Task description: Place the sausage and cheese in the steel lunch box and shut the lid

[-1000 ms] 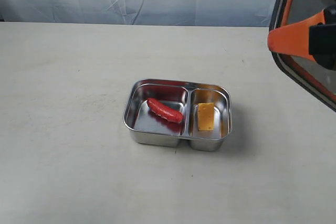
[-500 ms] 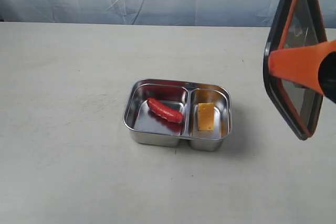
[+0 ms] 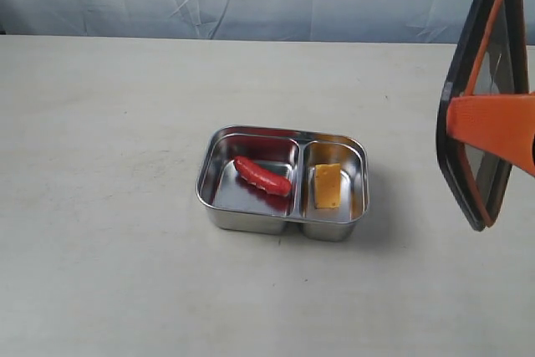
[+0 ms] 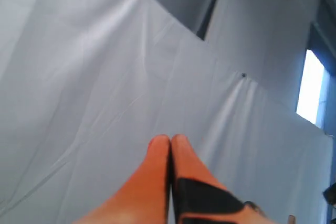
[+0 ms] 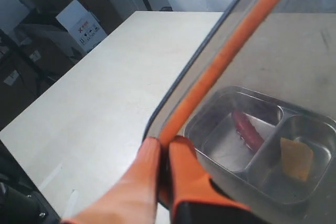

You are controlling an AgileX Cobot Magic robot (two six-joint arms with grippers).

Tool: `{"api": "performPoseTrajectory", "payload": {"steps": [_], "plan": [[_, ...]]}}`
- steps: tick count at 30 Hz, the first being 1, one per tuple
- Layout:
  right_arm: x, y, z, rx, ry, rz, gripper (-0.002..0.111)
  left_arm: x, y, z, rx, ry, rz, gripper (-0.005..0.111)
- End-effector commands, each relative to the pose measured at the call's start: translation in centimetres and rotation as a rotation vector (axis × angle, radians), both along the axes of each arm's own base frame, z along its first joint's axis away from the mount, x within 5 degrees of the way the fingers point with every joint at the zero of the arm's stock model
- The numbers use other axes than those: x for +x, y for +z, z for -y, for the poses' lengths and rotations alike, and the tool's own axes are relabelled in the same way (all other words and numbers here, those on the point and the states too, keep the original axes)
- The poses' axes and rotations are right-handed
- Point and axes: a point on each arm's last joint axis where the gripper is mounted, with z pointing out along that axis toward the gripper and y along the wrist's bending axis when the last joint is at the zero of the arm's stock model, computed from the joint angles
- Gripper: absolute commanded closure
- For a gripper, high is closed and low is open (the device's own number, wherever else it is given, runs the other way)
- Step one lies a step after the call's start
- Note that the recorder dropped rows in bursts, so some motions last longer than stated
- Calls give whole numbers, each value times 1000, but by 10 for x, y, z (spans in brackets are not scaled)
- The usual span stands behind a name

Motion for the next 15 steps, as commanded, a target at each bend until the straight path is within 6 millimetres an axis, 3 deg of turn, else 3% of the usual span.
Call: {"api": "performPoseTrajectory", "payload": {"steps": [1,4,6,11,15], "plan": [[0,2,1,23,-13,22,109,-2,32,7,71,-43,49,107],[2,6,1,65,-35,26,109,9,48,18,238,-81,45,107],[3,10,0,115,-42,52,109,27,50,26,392,-89,-38,107],[3,29,-3,344,-37,97,109,72,28,42,625,-206,-167,107],[4,32,-2,510,-39,99,109,90,14,54,701,-342,-161,107]]}}
